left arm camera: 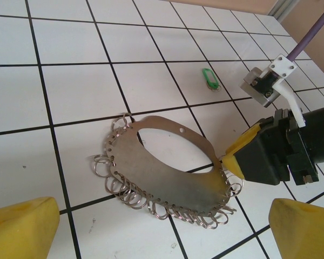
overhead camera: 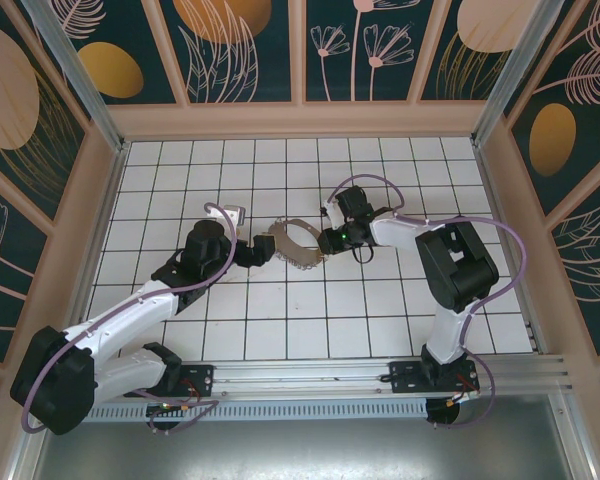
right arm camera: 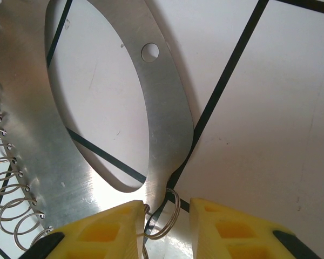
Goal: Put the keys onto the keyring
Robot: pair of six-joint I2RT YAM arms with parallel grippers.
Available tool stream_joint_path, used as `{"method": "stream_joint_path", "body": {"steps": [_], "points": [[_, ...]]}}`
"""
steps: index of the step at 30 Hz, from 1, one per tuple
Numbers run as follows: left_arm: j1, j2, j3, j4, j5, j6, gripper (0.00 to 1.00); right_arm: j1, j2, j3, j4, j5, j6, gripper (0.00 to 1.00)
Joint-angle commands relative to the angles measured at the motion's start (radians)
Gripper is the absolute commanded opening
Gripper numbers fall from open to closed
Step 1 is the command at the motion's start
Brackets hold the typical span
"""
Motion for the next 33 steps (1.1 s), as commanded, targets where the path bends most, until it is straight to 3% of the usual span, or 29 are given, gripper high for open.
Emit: {"method": "stream_joint_path", "body": {"steps": [1, 11, 25, 33], "points": [[-0.003, -0.017, -0.013, -0.011, -0.01, 0.021, 0.99, 0.011, -0.003, 0.007, 0.0, -0.02, 0.006, 0.28], [-0.004, -0.023, -0.013, -0.014, -0.014, 0.022, 0.99, 0.015, 0.005, 0.006, 0.003, -0.013, 0.008, 0.23], [-0.003, -0.027, -0.011, -0.016, -0.016, 0.022, 0.99, 0.017, -0.05, 0.0, -0.008, 0.008, -0.008, 0.01], [-0.002, -0.033, -0.01, -0.022, -0.024, 0.02, 0.99, 0.02, -0.09, 0.002, -0.008, 0.019, -0.037, 0.0]]}}
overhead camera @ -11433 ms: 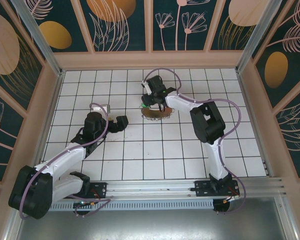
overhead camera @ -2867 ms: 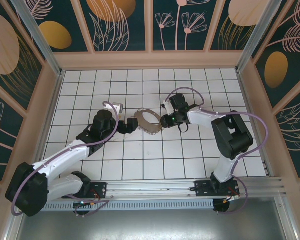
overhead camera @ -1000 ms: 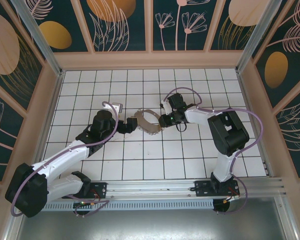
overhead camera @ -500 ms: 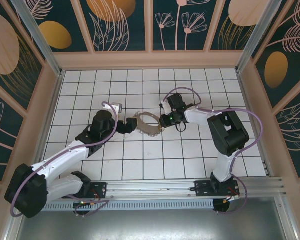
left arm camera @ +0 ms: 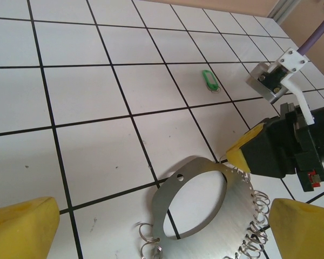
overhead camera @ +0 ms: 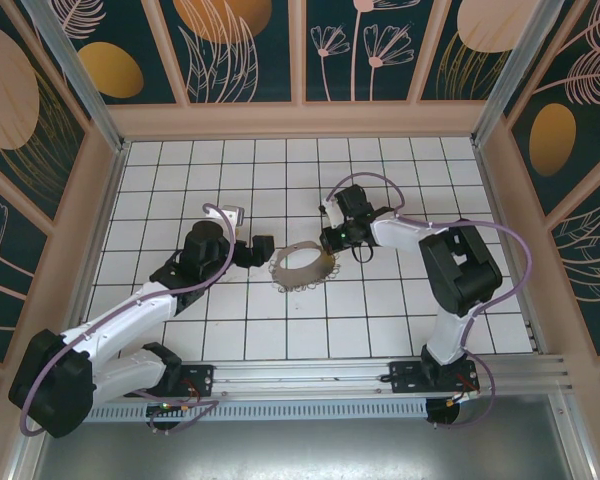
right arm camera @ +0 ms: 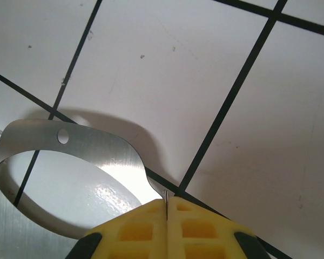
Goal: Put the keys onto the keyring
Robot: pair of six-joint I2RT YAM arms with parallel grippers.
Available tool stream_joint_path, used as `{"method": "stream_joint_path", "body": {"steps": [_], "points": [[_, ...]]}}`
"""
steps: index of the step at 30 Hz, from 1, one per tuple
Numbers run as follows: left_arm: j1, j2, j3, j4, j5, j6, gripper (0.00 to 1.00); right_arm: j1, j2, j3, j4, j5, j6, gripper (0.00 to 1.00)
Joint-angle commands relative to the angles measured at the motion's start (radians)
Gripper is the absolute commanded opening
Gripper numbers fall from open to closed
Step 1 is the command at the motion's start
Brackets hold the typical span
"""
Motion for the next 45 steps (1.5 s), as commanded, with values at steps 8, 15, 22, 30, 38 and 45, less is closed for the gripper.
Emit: {"method": "stream_joint_path", "body": {"steps": [8, 15, 22, 30, 38, 45], "points": [[-0.004, -0.019, 0.007, -0.022, -0.016, 0.022, 0.99, 0.009, -0.005, 0.001, -0.002, 0.048, -0.029, 0.0], [-0.003, -0.019, 0.008, -0.026, -0.02, 0.021, 0.99, 0.009, 0.044, 0.026, -0.016, 0.082, -0.027, 0.0], [-0.003, -0.015, 0.01, -0.021, -0.018, 0.023, 0.99, 0.009, 0.078, 0.052, -0.032, 0.1, -0.029, 0.08], [-0.003, -0.018, 0.0, -0.016, -0.019, 0.023, 0.99, 0.009, 0.09, 0.065, -0.037, 0.101, -0.031, 0.16], [-0.003, -0.025, -0.003, -0.021, -0.022, 0.021, 0.99, 0.028, 0.059, 0.056, -0.036, 0.108, -0.036, 0.0], [-0.003, -0.047, 0.008, -0.038, -0.01, 0.019, 0.98, 0.094, -0.135, -0.03, 0.085, 0.063, -0.137, 0.0]]}}
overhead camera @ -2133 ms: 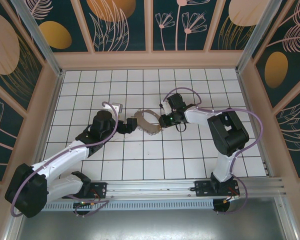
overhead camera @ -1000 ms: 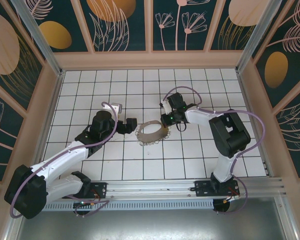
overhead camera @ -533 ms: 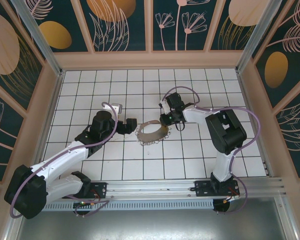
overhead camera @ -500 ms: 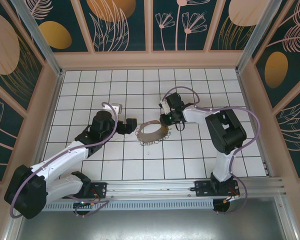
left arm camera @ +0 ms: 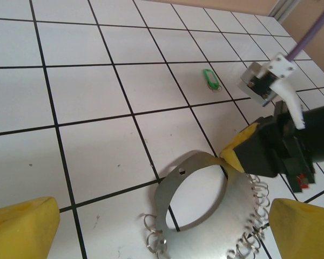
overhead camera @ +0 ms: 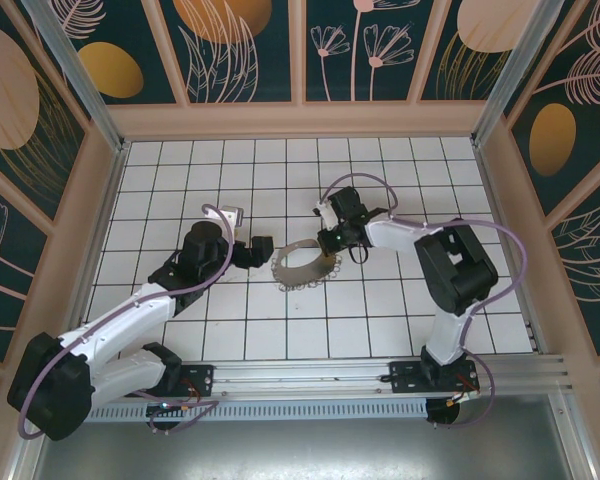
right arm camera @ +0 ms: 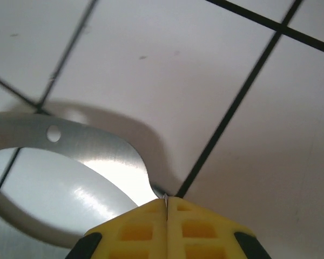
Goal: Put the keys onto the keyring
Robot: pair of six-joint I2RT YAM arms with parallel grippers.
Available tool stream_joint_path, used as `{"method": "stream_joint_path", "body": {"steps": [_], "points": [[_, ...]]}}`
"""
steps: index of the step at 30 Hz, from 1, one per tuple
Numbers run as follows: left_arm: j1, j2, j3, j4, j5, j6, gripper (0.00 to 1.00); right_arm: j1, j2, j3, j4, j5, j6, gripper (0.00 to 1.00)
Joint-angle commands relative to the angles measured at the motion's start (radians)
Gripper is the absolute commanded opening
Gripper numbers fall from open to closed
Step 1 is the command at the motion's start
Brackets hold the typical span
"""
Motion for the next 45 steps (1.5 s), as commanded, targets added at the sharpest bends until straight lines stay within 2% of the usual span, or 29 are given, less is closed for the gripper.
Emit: {"method": "stream_joint_path", "body": {"steps": [1, 5, 9, 11, 13, 16, 20, 25, 31, 37, 40, 45], "points": [[-0.003, -0.033, 0.012, -0.023, -0.006, 0.013, 0.99, 0.062, -0.159, -0.04, 0.102, -0.031, -0.09, 0.0], [-0.004, -0.062, 0.031, -0.052, -0.004, 0.016, 0.98, 0.134, -0.303, -0.09, 0.191, -0.086, -0.169, 0.0], [-0.003, -0.109, 0.049, -0.076, 0.011, 0.018, 0.97, 0.178, -0.452, -0.167, 0.326, -0.203, -0.201, 0.0], [-0.003, -0.147, 0.051, -0.076, 0.035, 0.019, 0.91, 0.181, -0.521, -0.209, 0.408, -0.256, -0.191, 0.0], [-0.003, -0.194, 0.044, -0.055, 0.095, 0.017, 0.83, 0.181, -0.582, -0.25, 0.483, -0.305, -0.178, 0.0], [-0.003, -0.271, 0.007, 0.046, 0.251, 0.002, 0.74, 0.181, -0.63, -0.269, 0.55, -0.377, -0.146, 0.0], [-0.004, -0.379, -0.063, 0.226, 0.439, -0.023, 0.63, 0.179, -0.657, -0.276, 0.623, -0.468, -0.081, 0.0], [-0.008, -0.465, -0.123, 0.376, 0.538, -0.034, 0.59, 0.171, -0.676, -0.305, 0.775, -0.605, 0.023, 0.0], [-0.011, -0.458, -0.112, 0.375, 0.557, -0.023, 0.58, 0.143, -0.676, -0.314, 0.787, -0.628, 0.048, 0.0], [-0.025, -0.421, -0.115, 0.453, 0.644, 0.014, 0.53, 0.122, -0.679, -0.37, 0.994, -0.705, 0.162, 0.0], [-0.05, -0.388, -0.091, 0.434, 0.666, 0.077, 0.54, 0.104, -0.658, -0.375, 1.069, -0.718, 0.216, 0.0], [-0.127, -0.317, -0.041, 0.337, 0.623, 0.228, 0.56, 0.075, -0.636, -0.407, 1.172, -0.734, 0.266, 0.0]]}}
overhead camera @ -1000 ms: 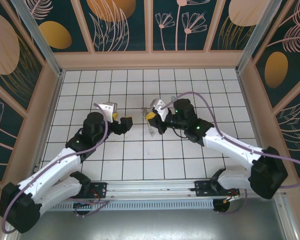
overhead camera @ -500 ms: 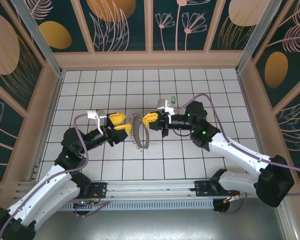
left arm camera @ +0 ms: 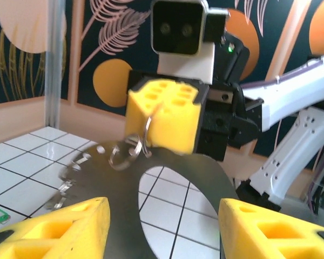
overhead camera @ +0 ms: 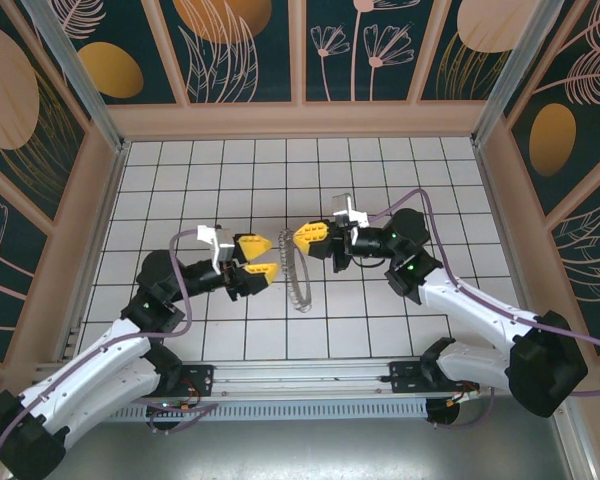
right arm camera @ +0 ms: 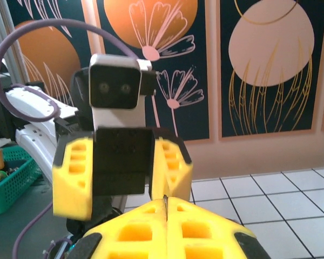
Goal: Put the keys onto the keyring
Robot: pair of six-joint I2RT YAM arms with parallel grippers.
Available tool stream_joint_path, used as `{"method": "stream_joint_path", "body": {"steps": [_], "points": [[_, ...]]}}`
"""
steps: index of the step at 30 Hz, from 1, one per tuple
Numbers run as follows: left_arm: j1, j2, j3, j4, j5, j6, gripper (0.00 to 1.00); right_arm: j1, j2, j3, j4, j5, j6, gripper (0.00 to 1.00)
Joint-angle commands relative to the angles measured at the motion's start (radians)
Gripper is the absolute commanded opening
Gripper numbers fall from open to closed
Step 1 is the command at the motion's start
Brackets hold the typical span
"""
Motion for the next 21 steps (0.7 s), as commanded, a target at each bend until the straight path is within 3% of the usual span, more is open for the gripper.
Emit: {"method": "stream_joint_path", "body": {"steps": [1, 10, 21], "points": [[-0.04, 0.033, 0.051, -0.032, -0.001, 0.138, 0.56, -0.022, 0.018, -0.024, 0.174, -0.048, 0.07, 0.0], [-0.095, 0.105, 0.078, -0.004, -0.041, 0.253, 0.54, -0.043, 0.051, -0.084, 0.327, -0.14, 0.083, 0.0], [-0.099, 0.137, 0.092, 0.017, -0.045, 0.267, 0.37, -0.043, 0.114, -0.109, 0.459, -0.193, 0.126, 0.0]]}}
